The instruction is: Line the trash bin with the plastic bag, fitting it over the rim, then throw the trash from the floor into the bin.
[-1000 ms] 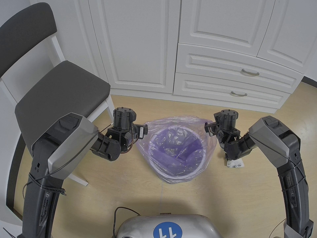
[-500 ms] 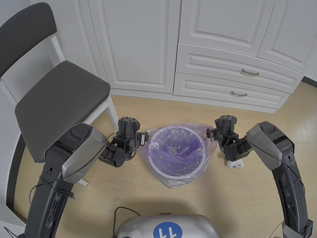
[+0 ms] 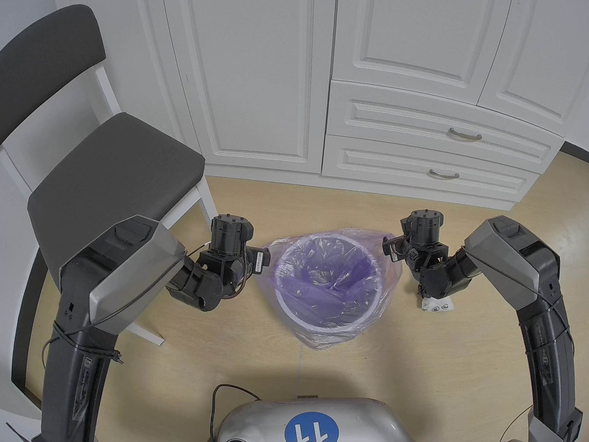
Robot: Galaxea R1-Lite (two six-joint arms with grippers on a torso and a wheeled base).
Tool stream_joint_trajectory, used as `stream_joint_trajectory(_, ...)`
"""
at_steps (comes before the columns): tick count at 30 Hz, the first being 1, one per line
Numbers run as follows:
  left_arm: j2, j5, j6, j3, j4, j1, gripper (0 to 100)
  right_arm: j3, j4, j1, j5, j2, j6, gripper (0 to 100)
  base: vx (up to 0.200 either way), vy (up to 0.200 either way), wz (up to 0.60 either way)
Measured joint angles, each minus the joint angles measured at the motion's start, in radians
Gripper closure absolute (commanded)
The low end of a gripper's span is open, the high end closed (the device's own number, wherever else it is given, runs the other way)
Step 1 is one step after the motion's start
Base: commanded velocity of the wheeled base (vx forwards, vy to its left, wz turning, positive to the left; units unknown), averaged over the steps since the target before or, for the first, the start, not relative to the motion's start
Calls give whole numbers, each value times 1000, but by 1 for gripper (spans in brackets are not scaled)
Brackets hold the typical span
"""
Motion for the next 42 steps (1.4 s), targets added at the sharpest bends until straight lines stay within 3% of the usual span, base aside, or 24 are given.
stream_joint_trajectory(8, -116, -5, 15, 212, -9, -26, 0, 229, 6, 16, 49, -144, -24, 0, 0, 0, 0)
stream_joint_trajectory(14, -99, -6, 0, 271, -75, -52, 0, 322, 19, -13, 86, -181, -87, 0, 0, 0, 0)
stream_joint_trajectory(26, -10, -10, -1, 274, -94, -61, 0, 250, 121, -22, 149, -74, -101, 0, 0, 0, 0)
stream_joint_trajectory(31, 22, -12, 2, 243, -74, -59, 0, 210, 218, -21, 170, -40, -67, 0, 0, 0, 0)
stream_joint_trajectory(42, 82, -23, 8, 100, 62, -7, 0, 99, 340, -41, 126, -10, -10, 0, 0, 0, 0)
